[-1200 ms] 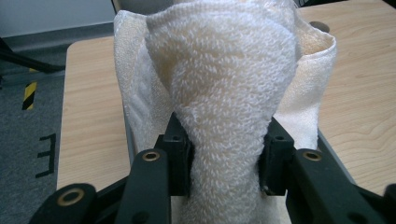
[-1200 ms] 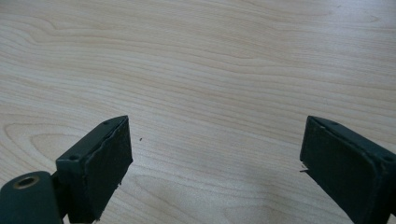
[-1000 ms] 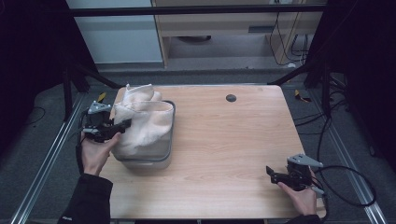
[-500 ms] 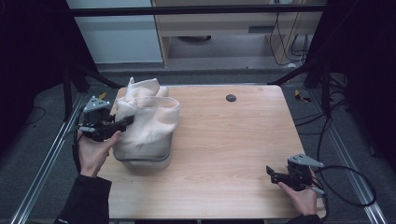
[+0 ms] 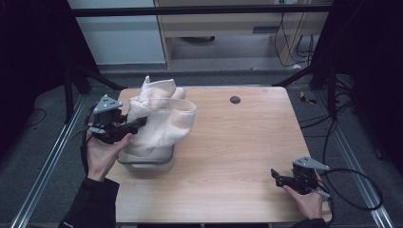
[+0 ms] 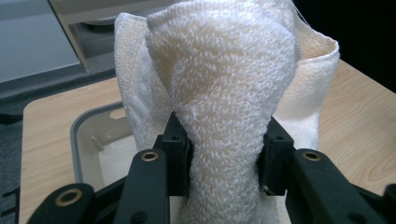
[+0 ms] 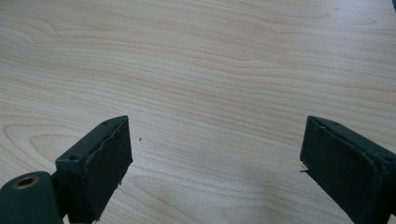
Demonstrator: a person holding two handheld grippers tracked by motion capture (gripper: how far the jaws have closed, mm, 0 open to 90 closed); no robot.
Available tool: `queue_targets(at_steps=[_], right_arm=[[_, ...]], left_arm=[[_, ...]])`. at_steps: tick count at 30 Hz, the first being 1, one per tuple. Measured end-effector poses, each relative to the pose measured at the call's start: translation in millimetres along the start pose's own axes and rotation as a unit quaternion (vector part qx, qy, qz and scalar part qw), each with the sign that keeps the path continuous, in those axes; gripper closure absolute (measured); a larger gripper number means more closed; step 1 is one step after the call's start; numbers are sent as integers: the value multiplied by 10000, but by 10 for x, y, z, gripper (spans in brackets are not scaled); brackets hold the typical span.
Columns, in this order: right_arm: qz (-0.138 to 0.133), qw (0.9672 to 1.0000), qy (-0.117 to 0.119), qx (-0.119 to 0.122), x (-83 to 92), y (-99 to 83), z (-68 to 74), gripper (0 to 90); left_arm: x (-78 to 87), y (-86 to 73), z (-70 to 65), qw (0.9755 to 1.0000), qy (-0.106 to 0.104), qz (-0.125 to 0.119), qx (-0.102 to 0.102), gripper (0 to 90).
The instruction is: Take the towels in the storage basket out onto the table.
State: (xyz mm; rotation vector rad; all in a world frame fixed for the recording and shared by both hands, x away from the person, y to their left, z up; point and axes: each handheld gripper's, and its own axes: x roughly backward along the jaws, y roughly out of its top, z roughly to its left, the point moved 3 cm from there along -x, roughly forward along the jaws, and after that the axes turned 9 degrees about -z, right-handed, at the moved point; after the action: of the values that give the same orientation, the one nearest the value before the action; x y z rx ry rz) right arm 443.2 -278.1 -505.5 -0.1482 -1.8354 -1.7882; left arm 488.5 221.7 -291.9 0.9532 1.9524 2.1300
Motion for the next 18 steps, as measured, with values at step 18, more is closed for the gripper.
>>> queue_targets(at_steps=[18], right_arm=[[-18, 10000, 16, -21, 10, 6, 0, 91]], left_arm=[[-241, 97, -382, 9988, -416, 102, -221, 615]])
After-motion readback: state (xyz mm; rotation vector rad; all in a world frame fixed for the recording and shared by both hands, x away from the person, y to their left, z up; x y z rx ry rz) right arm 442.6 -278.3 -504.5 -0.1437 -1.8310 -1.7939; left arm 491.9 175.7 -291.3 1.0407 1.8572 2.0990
